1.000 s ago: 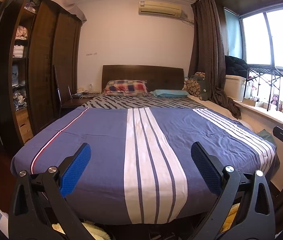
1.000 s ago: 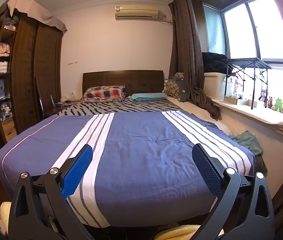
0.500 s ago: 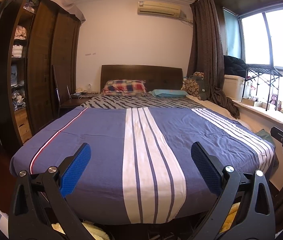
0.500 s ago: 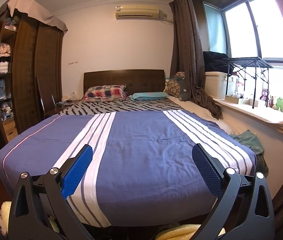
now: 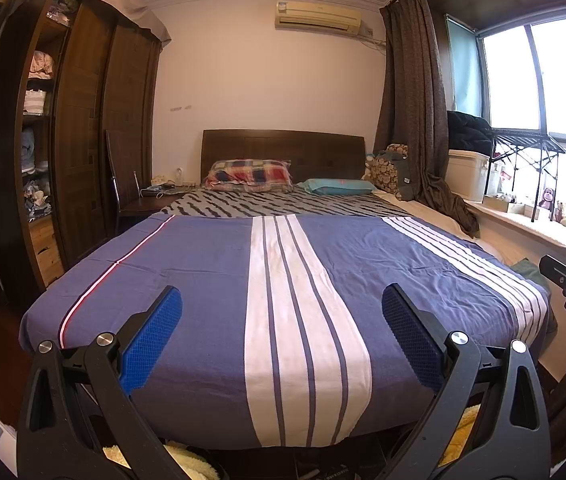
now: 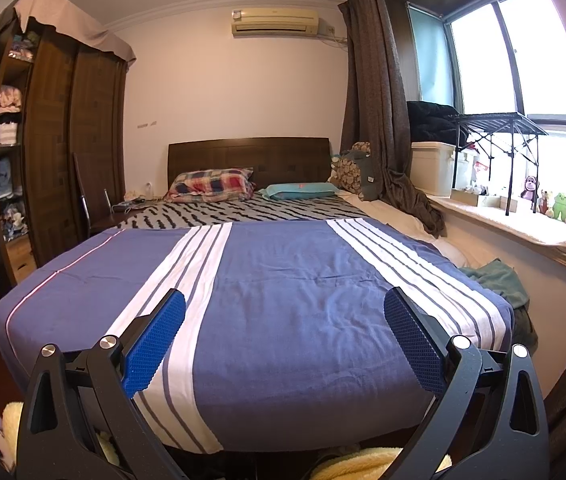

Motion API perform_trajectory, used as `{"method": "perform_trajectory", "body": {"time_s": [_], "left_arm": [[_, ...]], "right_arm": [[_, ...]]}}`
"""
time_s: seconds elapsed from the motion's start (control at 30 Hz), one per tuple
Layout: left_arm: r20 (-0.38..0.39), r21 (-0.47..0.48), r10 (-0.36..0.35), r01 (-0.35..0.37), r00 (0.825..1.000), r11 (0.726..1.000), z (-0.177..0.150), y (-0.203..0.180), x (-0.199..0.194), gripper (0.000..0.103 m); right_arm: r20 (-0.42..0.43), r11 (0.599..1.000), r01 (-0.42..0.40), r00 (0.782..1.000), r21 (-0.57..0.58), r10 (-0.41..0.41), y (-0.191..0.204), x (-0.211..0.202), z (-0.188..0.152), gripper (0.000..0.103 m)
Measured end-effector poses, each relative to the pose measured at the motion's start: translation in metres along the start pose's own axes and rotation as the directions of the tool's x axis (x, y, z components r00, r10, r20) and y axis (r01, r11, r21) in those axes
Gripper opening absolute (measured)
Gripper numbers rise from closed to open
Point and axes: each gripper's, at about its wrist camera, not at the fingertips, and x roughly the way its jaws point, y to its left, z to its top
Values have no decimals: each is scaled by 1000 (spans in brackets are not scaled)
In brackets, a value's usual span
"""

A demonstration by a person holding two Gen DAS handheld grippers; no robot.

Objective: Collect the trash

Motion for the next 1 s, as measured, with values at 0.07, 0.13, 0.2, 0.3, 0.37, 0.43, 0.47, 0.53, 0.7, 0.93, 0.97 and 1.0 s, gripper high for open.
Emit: {"method": "perform_trajectory", "body": {"time_s": [0.07, 0.13, 0.2, 0.3, 0.37, 0.43, 0.47, 0.53, 0.7, 0.93, 0.97, 1.0], "left_arm": [[-1, 1, 0, 0, 1000, 1000, 0, 0, 0, 95], [0, 1, -1, 1, 1000, 1000, 0, 0, 0, 95], [0, 1, -1, 1, 1000, 1000, 0, 0, 0, 95], [1, 2, -1, 1, 1000, 1000, 0, -1, 0, 95], [0, 0, -2, 2, 1000, 1000, 0, -1, 0, 95], [0, 0, -2, 2, 1000, 1000, 0, -1, 0, 95], [0, 0, -4, 4, 1000, 1000, 0, 0, 0, 95], [-1, -1, -7, 7, 1000, 1000, 0, -1, 0, 95], [-1, -1, -7, 7, 1000, 1000, 1, -1, 0, 95], [-1, -1, -8, 8, 1000, 1000, 1, -1, 0, 95], [-1, 0, -7, 7, 1000, 1000, 1, -1, 0, 95], [0, 1, -6, 6, 1000, 1000, 1, -1, 0, 95]], "right_arm": [[1, 1000, 0, 1000, 0, 0, 0, 0, 0, 100], [0, 1000, 0, 1000, 1, 0, 0, 0, 0, 100], [1, 1000, -2, 1000, 1, 2, 0, 0, 0, 100], [0, 1000, -3, 1000, 1, 3, 0, 0, 0, 100], [0, 1000, -3, 1000, 2, 3, 1, -1, 0, 100], [1, 1000, -4, 1000, 2, 4, 1, -1, 0, 100], [0, 1000, -5, 1000, 3, 5, 1, -1, 0, 100], [0, 1000, -4, 1000, 2, 4, 1, 0, 0, 100], [-1, 1000, -5, 1000, 2, 5, 3, 0, -1, 100], [-5, 1000, -5, 1000, 2, 5, 4, 0, -2, 100], [-5, 1000, -4, 1000, 3, 4, 5, 0, -2, 100], [-6, 1000, -5, 1000, 2, 5, 4, 1, -2, 100]]}}
